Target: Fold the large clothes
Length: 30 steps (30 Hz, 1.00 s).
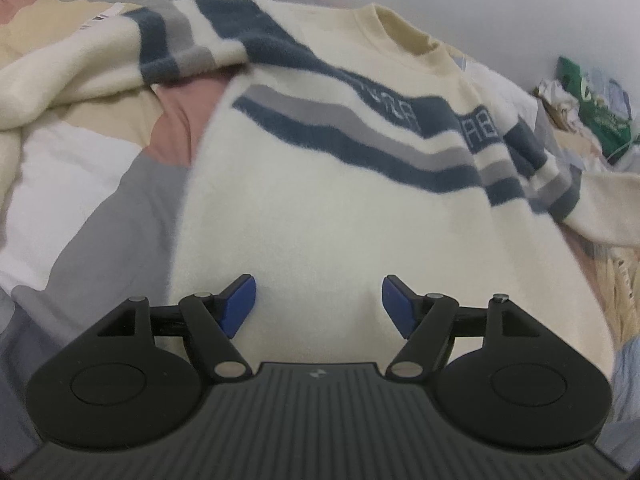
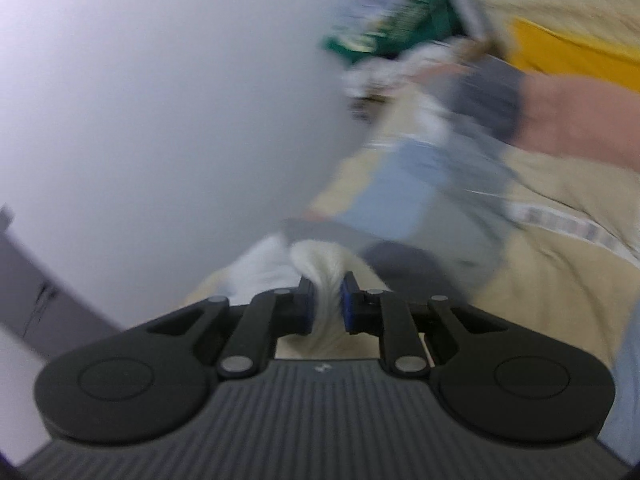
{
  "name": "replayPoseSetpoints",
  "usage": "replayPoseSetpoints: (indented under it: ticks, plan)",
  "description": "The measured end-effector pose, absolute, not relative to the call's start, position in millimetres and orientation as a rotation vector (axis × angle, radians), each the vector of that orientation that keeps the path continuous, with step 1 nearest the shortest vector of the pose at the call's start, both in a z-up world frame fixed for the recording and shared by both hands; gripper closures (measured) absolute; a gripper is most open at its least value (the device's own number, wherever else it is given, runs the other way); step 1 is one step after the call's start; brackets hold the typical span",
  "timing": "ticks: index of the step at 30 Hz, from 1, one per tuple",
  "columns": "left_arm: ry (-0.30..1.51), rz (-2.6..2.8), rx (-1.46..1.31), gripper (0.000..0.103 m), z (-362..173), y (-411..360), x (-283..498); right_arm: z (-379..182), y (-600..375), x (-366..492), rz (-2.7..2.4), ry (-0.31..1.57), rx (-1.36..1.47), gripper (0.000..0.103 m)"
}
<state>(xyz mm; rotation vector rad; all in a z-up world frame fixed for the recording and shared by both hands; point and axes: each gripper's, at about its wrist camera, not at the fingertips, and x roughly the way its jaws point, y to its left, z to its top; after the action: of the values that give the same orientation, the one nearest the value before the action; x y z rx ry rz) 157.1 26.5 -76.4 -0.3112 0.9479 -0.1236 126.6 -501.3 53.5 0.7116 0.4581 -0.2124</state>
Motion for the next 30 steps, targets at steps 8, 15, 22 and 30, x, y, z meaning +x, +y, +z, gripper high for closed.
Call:
replayPoseSetpoints:
  ticks: [8,15,22,30]
  plan:
    - [0.864,-0.111,-0.337,0.028,-60,40,146,127,-366,131,0.099,0.472,0.472,0.086]
    - [0.787,-0.092,-0.397,0.028,-48,59,137,90,-240,154,0.301,0.646,0.343,0.086]
    - [0.768,-0.067,-0.493,0.028,-49,82,130,26,-138,175,0.402,0.781,0.227,0.083]
    - [0.759,-0.070,-0.522,0.028,-54,92,128,-20,-107,198,0.428,0.926,0.230,0.063]
